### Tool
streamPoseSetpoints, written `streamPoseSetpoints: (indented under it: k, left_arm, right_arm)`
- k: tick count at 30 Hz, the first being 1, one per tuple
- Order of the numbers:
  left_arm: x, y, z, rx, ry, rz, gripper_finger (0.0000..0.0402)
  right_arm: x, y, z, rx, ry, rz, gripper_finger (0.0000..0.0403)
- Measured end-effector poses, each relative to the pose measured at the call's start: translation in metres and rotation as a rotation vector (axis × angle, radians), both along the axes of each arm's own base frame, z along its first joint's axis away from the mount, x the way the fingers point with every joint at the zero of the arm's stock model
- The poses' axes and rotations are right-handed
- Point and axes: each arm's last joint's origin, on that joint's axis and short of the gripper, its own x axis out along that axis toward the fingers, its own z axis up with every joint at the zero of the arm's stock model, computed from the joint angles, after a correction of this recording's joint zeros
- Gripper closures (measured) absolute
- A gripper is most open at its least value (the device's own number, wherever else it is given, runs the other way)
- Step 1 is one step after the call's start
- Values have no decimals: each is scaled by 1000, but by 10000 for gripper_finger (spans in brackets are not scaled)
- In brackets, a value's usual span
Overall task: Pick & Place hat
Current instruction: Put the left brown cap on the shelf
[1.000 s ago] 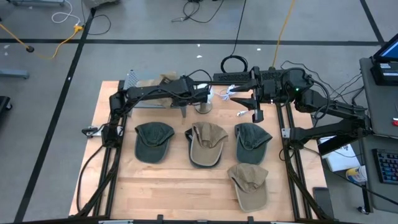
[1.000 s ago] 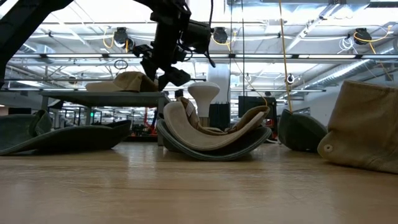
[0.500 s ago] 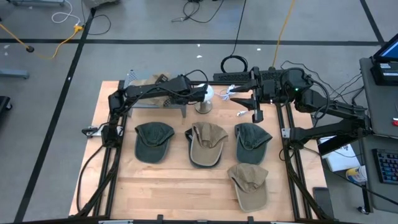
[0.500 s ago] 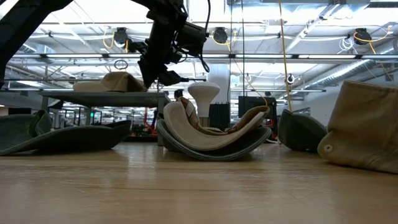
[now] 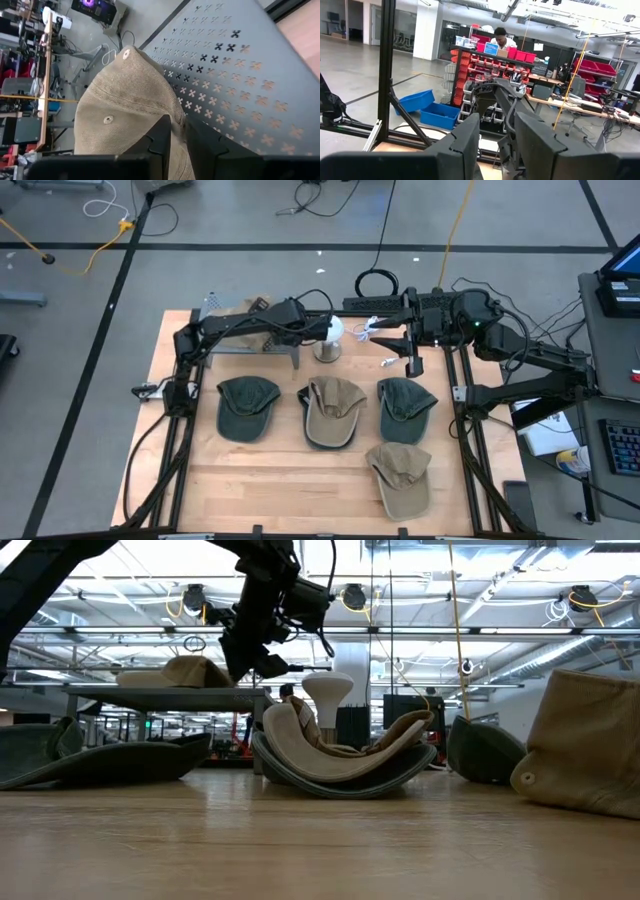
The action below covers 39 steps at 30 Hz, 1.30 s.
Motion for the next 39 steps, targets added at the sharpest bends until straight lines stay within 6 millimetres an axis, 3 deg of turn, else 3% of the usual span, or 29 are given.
streamPoseSetpoints:
  k: [7, 13, 21, 32, 35, 39]
  left_arm:
    - [-5, 10, -1, -70, 13, 9, 363]
    - [-3, 5, -2, -149, 24, -26, 367]
    - [1, -4, -2, -172, 50, -79, 366]
    - [-2, 1, 0, -154, 57, -78, 366]
    - [-3, -1, 6, -154, 60, -100, 357]
    - [-9, -2, 21, -133, 15, -99, 309]
  right_arm:
    - [0, 0, 0, 26, 5, 3, 284]
    - [0, 0, -1, 23, 12, 1, 284]
    - [0, 0, -1, 3, 12, -1, 284]
    - [0, 0, -2, 25, 18, 1, 284]
    - [0, 0, -2, 21, 18, 1, 284]
    - [0, 0, -2, 28, 19, 2, 284]
